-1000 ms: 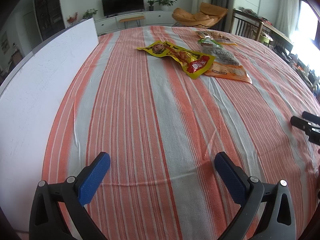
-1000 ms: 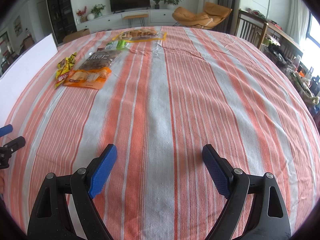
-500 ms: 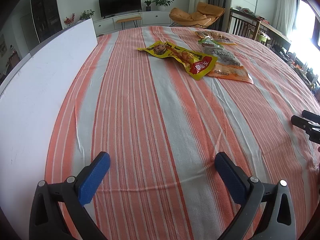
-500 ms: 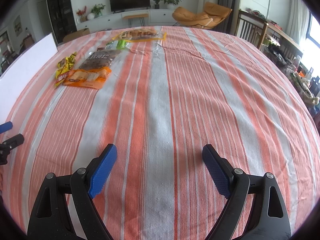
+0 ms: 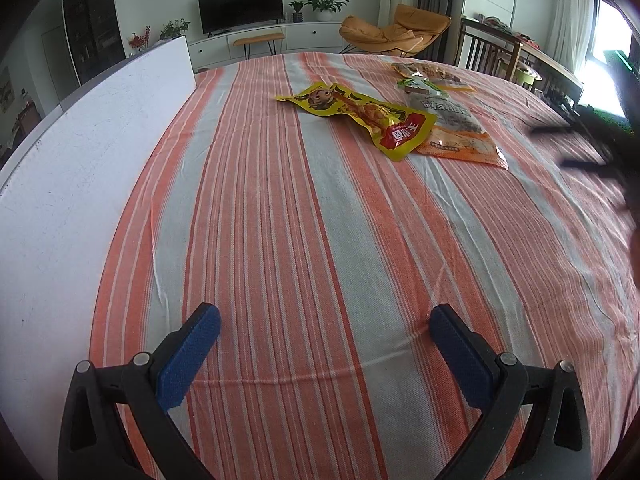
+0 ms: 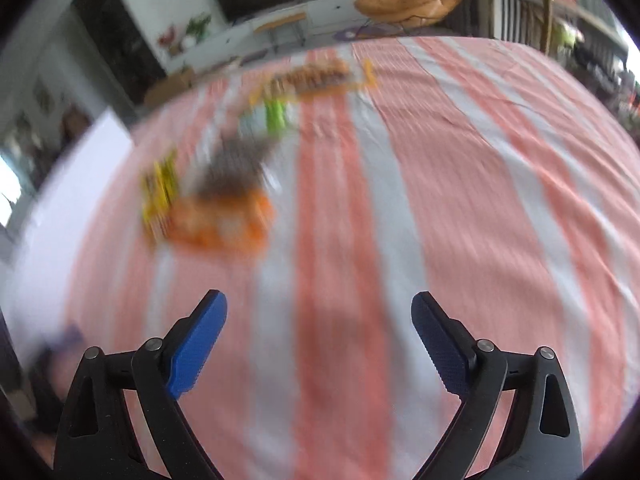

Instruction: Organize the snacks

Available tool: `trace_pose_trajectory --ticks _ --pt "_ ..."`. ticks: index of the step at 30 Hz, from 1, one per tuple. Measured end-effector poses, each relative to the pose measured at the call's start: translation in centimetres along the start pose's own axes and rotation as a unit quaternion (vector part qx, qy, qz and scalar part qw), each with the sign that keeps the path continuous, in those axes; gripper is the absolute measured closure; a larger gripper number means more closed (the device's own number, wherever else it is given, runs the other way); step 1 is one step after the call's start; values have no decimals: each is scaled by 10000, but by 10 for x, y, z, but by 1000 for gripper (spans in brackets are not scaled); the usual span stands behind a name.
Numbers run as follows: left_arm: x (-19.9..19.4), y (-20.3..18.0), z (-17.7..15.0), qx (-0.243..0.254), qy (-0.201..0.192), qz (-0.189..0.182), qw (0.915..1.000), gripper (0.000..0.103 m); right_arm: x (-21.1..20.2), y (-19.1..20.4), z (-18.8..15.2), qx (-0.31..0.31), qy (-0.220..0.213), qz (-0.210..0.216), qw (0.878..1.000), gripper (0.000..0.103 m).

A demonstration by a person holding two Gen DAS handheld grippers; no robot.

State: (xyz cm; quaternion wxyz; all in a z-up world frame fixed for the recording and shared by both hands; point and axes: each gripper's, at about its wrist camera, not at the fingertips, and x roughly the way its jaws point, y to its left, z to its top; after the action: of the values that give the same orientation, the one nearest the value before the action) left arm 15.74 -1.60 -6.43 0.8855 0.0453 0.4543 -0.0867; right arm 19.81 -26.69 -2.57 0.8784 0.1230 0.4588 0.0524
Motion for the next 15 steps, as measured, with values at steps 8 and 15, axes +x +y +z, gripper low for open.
trace_pose_trajectory --ticks 8,15 --pt "0 0 0 -3 0 -1 10000 0 93 59 81 677 406 -143 9968 6" --pt "0 0 0 -19 -2 3 10000 0 111 108 58 -952 124 -1058 9897 3"
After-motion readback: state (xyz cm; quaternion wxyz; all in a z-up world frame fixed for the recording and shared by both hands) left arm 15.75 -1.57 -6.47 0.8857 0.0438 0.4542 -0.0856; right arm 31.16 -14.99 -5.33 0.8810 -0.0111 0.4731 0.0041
